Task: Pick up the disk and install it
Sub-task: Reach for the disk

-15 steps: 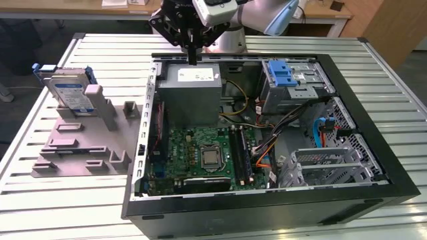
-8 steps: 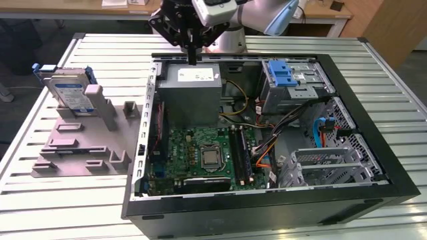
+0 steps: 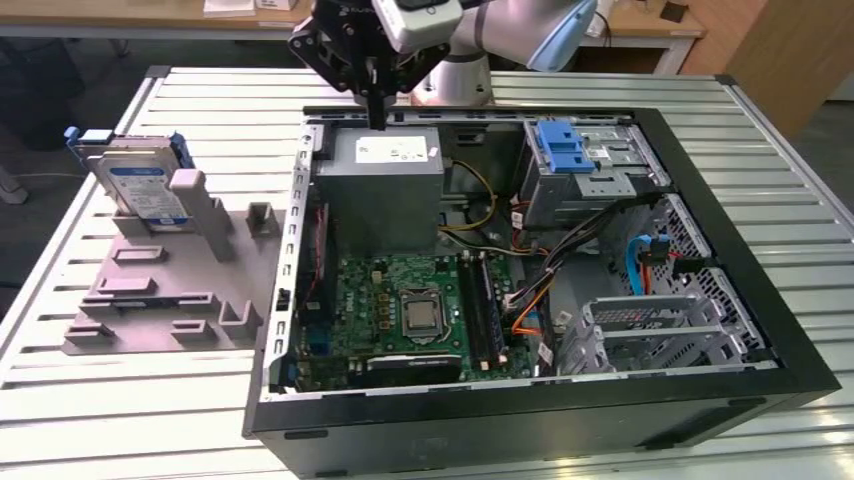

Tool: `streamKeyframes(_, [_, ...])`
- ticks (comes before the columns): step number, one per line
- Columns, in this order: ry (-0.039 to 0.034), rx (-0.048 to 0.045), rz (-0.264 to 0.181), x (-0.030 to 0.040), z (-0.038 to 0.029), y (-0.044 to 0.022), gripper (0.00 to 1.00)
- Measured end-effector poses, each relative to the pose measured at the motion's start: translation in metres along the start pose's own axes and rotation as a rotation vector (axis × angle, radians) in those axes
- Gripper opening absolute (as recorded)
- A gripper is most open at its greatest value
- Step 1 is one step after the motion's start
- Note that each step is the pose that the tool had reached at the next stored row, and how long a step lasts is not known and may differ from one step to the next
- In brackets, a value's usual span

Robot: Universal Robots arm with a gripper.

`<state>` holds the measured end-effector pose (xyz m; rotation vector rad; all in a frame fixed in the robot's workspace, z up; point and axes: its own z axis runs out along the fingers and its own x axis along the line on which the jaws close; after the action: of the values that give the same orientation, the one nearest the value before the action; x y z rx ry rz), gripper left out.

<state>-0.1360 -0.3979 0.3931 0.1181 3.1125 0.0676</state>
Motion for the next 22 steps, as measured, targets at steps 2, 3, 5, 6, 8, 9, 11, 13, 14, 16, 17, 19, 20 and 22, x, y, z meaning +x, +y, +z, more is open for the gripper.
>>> streamKeyframes(2, [0.0000, 0.0001, 0.000, 0.0025, 0.0000, 0.0013, 0.11])
streamKeyframes(3, [0.0001, 0.0001, 0.000, 0.0037, 0.0001, 0.0021, 0.11])
streamKeyframes(5, [-0.0001, -0.0001, 0.000, 0.0060, 0.0003, 0.0032, 0.11])
streamKeyframes(6, [0.0001, -0.0001, 0.000, 0.0068, 0.0004, 0.0040, 0.11])
streamKeyframes(8, [0.0036, 0.0003, 0.000, 0.0074, 0.0007, 0.0053, 0.11])
streamKeyframes(9, [0.0074, 0.0006, 0.000, 0.0075, 0.0010, 0.0057, 0.11])
streamKeyframes(11, [0.0160, 0.0013, 0.000, 0.0085, 0.0013, 0.0071, 0.11])
streamKeyframes(13, [0.0169, 0.0013, 0.000, 0.0122, 0.0014, 0.0076, 0.11])
streamKeyframes(14, [0.0171, 0.0014, 0.000, 0.0146, 0.0013, 0.0078, 0.11])
streamKeyframes(16, [0.0170, 0.0013, 0.000, 0.0201, 0.0013, 0.0080, 0.11])
streamKeyframes(17, [0.0169, 0.0012, 0.000, 0.0227, 0.0013, 0.0081, 0.11])
streamKeyframes(19, [0.0170, 0.0013, 0.000, 0.0273, 0.0012, 0.0082, 0.11])
streamKeyframes(20, [0.0170, 0.0013, 0.000, 0.0293, 0.0012, 0.0082, 0.11])
streamKeyframes(22, [0.0169, 0.0012, 0.000, 0.0311, 0.0013, 0.0083, 0.11])
